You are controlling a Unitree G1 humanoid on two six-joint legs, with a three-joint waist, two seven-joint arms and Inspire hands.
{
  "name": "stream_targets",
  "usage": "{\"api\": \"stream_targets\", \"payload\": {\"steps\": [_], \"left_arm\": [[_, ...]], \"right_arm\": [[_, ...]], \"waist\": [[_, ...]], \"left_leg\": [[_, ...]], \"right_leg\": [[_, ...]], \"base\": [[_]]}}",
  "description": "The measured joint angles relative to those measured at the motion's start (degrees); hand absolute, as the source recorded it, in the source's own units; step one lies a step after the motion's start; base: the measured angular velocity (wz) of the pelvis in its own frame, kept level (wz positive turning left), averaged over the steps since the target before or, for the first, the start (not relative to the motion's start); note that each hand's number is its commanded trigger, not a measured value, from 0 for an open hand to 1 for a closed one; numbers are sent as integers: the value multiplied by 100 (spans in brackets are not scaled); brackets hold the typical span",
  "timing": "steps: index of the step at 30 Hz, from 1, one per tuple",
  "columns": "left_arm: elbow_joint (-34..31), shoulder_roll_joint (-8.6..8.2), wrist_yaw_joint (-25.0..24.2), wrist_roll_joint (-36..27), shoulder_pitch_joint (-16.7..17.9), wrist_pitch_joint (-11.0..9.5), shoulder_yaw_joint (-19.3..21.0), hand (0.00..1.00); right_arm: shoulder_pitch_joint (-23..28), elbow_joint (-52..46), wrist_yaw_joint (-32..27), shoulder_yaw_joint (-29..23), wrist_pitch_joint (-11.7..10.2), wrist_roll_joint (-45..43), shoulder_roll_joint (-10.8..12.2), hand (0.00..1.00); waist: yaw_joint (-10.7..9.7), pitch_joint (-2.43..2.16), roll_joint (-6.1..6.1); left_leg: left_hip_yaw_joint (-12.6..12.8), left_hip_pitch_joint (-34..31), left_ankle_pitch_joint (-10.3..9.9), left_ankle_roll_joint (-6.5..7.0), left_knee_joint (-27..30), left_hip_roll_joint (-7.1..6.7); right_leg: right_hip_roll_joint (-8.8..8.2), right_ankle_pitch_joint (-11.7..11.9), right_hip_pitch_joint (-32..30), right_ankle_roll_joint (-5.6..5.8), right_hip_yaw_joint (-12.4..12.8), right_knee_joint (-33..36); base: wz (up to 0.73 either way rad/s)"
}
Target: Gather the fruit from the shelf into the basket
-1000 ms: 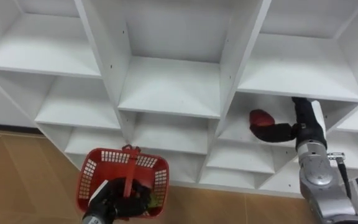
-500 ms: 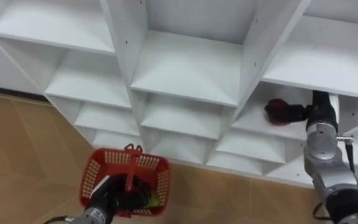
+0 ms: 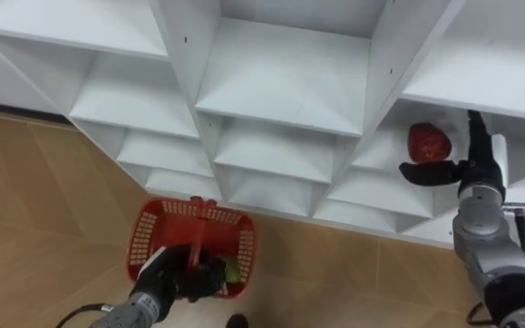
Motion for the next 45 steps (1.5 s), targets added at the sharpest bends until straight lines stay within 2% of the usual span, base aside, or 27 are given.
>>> {"api": "stream_targets", "payload": {"steps": [17,20,22,24,33,45], "left_arm": [[50,-11,14,-11,-328,41,-80,100],[95,-7,26,-20,-332,46,-192,100],[95,-4,58,-21,-346,46,-309,100],[94,-3,72,-20,-346,46,-385,100],[122,-8,126,-20,-361,46,-633,100],[121,-8,126,-28,-369,46,-691,100]], "right_arm": [[-232,-23,-15,0,107,-23,3,0],[-310,-20,-17,12,118,-17,1,0],[-378,-18,-67,65,120,-39,2,0],[-396,-18,-97,68,120,-47,2,0],[-457,-13,-138,70,120,-35,-7,0],[-457,-9,-115,180,120,7,-39,0]], "waist": [[26,4,41],[25,6,84],[27,30,131],[30,32,155],[124,31,157],[150,31,155]], "left_leg": [[156,-223,17,17,13,21],[184,-244,19,19,22,21],[206,-257,24,29,22,20],[219,-257,25,30,17,20],[267,-291,36,39,10,21],[267,-288,37,39,10,22]], "right_leg": [[-15,9,-330,-15,91,116],[-30,9,-373,-15,88,161],[-35,9,-408,-15,104,183],[-39,9,-422,-15,107,201],[-53,9,-512,-15,152,263],[-54,9,-512,-15,152,262]], "base": [[-4],[-4],[-3],[-2],[-3],[0]]}}
